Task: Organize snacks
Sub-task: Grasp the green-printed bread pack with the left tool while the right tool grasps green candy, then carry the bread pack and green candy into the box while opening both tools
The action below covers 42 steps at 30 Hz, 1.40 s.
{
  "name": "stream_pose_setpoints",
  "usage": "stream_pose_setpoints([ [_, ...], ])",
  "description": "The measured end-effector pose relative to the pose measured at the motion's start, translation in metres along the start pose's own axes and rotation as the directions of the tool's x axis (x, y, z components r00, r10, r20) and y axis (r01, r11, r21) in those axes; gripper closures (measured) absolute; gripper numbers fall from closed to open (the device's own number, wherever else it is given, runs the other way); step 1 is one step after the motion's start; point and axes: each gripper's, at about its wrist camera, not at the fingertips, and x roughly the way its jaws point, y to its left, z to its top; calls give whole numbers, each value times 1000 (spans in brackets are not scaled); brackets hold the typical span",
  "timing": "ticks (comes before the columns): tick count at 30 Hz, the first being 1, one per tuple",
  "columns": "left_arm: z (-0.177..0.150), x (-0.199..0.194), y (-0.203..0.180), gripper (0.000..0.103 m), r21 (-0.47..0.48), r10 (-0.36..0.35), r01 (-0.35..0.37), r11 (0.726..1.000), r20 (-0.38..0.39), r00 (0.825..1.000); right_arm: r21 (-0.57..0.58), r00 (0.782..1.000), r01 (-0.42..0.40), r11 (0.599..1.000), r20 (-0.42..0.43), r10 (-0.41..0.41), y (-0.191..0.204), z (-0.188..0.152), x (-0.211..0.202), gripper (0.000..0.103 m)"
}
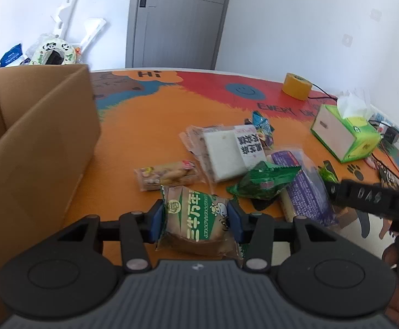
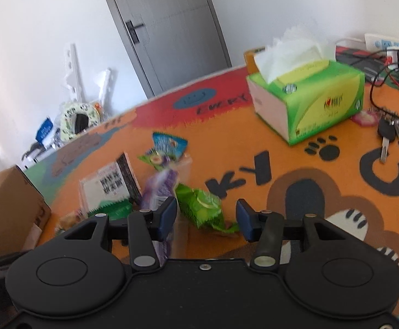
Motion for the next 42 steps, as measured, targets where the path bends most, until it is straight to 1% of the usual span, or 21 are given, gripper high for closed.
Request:
stream_pose_setpoints([
  [2, 1, -5, 3, 56, -4, 0, 0, 1000, 16, 1000, -18, 1000, 14, 1000, -1, -14, 2, -2, -3, 75],
  [3, 1, -8, 4, 56, -6, -1, 1, 1000, 23, 1000, -9, 1000, 6, 1000, -6, -6, 2, -3, -5, 76],
  [5, 3, -13, 5, 56, -12, -7, 8, 1000, 35, 999, 0, 1000, 4, 1000, -3, -4, 2, -5, -10, 77],
  [11, 6, -34, 7, 56, -17, -21, 22, 1000, 79, 997, 25, 999, -12, 1000, 44, 11, 4, -7, -36, 77],
  [15, 12, -50, 8, 56, -20, -26, 29, 999, 122, 992, 29, 996, -41, 999, 74, 39, 12, -3, -53, 77],
  [22, 20, -82, 15, 56, -27, -23, 29, 999, 197, 980, -11, 986, -111, 994, 123, 111, 38, 3, -78, 77],
  [28, 26, -106, 27, 56, -44, 1, 10, 999, 249, 969, -47, 976, -171, 984, 128, 176, 63, 4, -86, 77],
  [34, 30, -129, 45, 56, -64, 33, -15, 998, 290, 956, -79, 967, -212, 974, 128, 221, 88, 3, -90, 77],
  [42, 32, -142, 76, 56, -116, 83, -48, 992, 312, 946, -136, 955, -252, 958, 123, 269, 125, 2, -93, 77],
])
